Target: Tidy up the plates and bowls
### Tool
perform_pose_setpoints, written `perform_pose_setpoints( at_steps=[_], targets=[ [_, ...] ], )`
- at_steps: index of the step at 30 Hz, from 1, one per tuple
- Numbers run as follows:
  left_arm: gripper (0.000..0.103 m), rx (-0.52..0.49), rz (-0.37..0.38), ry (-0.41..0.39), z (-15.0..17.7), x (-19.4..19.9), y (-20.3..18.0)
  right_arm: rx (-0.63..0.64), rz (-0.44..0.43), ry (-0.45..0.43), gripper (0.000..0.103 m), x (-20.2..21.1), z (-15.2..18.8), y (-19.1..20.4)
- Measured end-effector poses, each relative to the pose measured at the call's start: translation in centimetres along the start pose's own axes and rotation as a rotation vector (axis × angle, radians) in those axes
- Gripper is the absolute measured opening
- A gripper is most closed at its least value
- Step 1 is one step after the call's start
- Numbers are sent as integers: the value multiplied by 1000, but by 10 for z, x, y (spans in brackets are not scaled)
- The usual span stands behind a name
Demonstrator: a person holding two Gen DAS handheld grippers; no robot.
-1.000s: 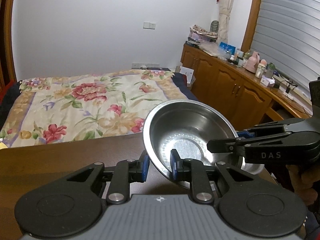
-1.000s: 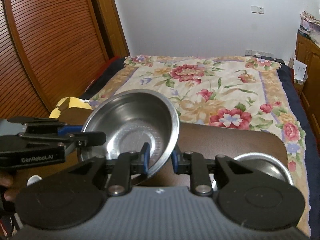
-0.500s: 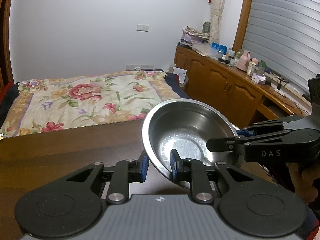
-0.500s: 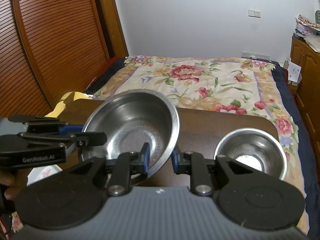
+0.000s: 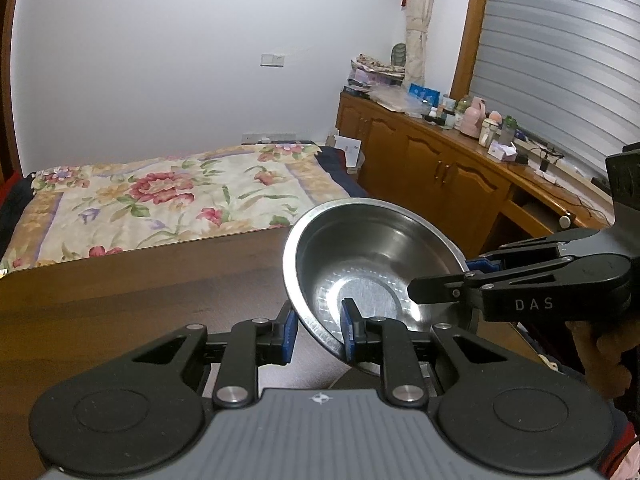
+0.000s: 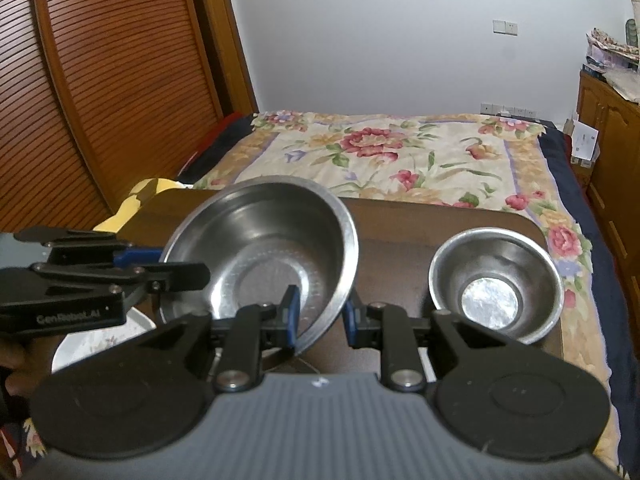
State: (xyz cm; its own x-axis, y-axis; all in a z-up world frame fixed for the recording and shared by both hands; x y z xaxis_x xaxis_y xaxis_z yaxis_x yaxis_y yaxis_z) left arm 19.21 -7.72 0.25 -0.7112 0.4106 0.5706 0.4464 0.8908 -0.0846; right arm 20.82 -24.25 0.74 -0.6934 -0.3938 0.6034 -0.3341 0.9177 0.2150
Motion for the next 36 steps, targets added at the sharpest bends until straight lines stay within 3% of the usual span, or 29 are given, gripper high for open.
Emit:
perform_pose_setpoints(
  at_steps=[23,28,36],
  targets=[
    [26,-40,60,63,56,18,-11,61,-25,54,25,23,46,23],
    [26,-74,60,58,71,27,-17,-14,-82,37,25,29,66,22],
    [26,-121,34,57,83,28,-20,4,-51,29,24,28,82,28]
  ],
)
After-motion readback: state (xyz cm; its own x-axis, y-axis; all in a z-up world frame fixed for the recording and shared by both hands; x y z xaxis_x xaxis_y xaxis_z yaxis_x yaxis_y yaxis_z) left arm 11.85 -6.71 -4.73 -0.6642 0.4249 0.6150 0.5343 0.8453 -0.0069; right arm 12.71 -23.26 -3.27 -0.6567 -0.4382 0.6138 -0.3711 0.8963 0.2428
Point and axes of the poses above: each gripper's, at about its wrist camera, not at the fingertips, and x roughly against the way its jaws point, y to its left, z to its underside, the point moved 2 cm from there along -x, roughly the way its jaws point, and after that the axes turned 5 degrees about -z, right-handed, at the moved point
